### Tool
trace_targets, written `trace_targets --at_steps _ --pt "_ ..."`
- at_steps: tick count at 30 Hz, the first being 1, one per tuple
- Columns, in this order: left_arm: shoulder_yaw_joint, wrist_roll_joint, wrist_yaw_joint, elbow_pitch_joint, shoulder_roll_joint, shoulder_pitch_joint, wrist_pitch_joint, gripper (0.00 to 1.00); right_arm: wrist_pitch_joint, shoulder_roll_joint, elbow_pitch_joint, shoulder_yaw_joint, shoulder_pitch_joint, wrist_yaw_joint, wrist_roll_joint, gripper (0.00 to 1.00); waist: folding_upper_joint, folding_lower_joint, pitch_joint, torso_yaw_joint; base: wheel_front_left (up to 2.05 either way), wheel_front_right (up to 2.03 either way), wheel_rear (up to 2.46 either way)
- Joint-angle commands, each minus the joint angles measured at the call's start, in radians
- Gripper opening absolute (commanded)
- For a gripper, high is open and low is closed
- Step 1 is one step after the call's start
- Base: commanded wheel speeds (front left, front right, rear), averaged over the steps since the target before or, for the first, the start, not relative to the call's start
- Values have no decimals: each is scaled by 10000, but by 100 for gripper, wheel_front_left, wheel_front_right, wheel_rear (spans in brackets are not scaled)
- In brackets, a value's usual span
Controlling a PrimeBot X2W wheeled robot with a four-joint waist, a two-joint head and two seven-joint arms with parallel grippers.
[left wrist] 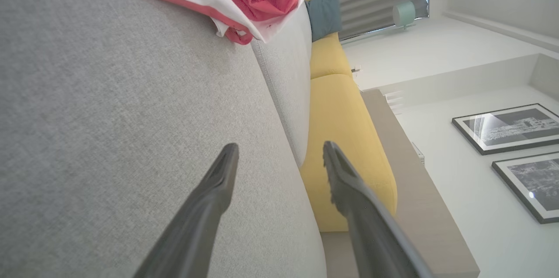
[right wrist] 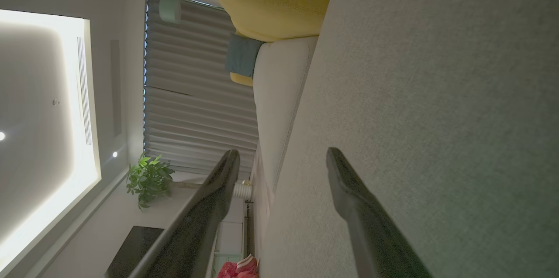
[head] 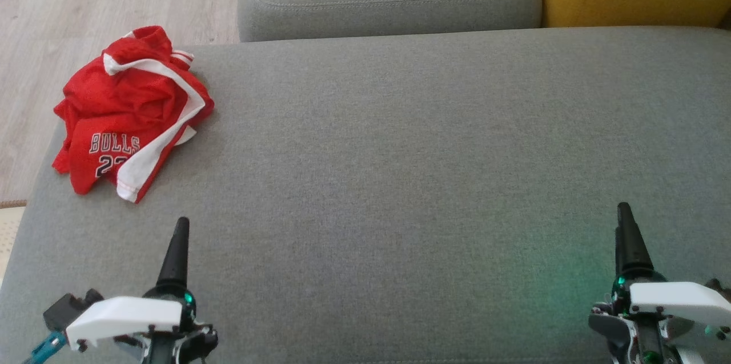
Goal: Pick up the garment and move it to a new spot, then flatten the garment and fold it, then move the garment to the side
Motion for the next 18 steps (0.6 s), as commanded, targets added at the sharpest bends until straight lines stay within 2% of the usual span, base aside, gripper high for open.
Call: trace_targets --at_steps 1,18 --pt "4 380 25 -489 115 -427 -137 100 -129 -42 -476 135 -380 -3 -351 100 0 0 -3 1 0 0 0" --pt "-591 3319 331 -1149 140 -416 -662 100 -660 -56 -1217 792 -379 -4 -3060 100 0 0 -64 -11 0 0 0"
